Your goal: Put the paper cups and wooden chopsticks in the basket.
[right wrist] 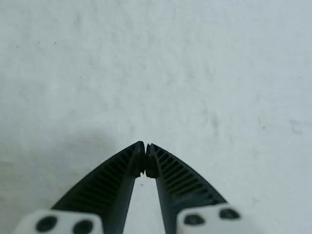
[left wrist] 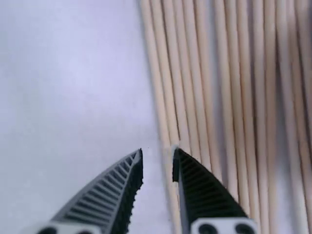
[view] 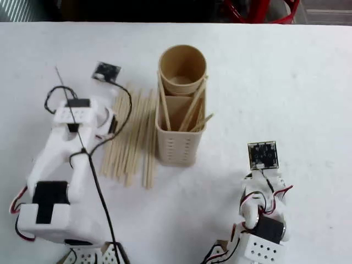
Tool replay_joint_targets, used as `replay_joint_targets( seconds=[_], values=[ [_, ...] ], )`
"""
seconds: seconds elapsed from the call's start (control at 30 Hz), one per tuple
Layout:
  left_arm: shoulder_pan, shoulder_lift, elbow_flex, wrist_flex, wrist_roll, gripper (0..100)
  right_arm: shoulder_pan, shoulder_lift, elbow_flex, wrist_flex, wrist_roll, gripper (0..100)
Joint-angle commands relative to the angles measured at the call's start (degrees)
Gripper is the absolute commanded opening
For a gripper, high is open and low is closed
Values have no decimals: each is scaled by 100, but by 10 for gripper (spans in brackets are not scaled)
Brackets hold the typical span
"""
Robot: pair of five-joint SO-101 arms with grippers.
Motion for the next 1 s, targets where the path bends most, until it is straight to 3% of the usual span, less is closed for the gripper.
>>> replay_joint_targets(
  seconds=[0.0, 0.27, 0.63, 0.97],
  values=[
    [136, -338, 105, -185, -114, 121, 40, -31, 53, -4, 9, 18],
    [119, -330, 378, -633, -141, 120, 40, -31, 53, -4, 9, 18],
    [22, 110, 290, -668, -158, 120, 40, -31, 53, -4, 9, 18],
    [-13, 998, -695, 105, -141, 116, 40, -31, 53, 4, 9, 18]
  ],
)
